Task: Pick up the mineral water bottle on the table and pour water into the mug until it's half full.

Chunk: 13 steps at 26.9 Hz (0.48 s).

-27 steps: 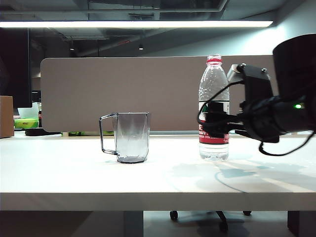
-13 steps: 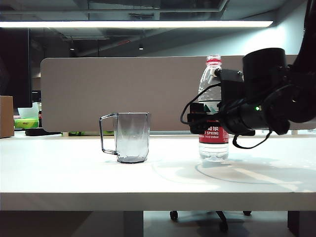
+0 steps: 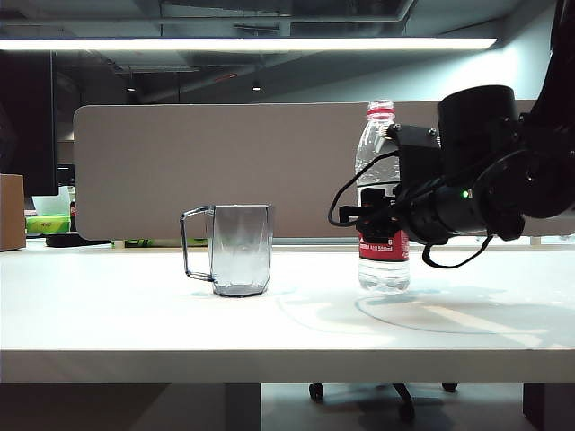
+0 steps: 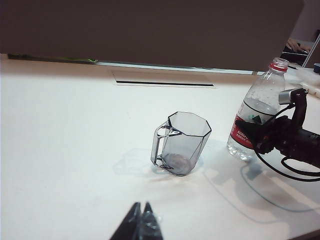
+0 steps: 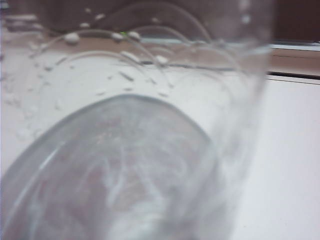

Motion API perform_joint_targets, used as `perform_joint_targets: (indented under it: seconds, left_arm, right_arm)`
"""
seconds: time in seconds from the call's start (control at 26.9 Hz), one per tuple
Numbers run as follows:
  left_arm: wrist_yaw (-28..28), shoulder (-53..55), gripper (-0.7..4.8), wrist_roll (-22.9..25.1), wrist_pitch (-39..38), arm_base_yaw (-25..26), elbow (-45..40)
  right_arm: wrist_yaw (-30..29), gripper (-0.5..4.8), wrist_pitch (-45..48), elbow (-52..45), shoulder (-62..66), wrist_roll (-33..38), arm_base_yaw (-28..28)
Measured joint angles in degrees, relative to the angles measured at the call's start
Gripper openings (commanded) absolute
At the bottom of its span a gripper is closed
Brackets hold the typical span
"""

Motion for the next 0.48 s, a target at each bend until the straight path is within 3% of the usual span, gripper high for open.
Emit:
perform_joint_targets:
  seconds: [0.11,0.26,0.48]
  left_arm:
    - [0.0,0.0,-0.05,0.0,0.0,0.0,0.0]
    - [0.0,-0.1,-0.05,0.0,0.0,0.0,0.0]
    - [0.0,-0.1,-0.05,0.0,0.0,0.0,0.0]
  right_arm:
    - [0.3,1.90,-9.3,-0.1,-4.9,-9.6,1.6]
    - [3.1,1.90,-28.9,2.3,-14.0,-21.3,3.9]
    - [10.4,1.92,-51.4,17.8,-17.5,-34.5,4.5]
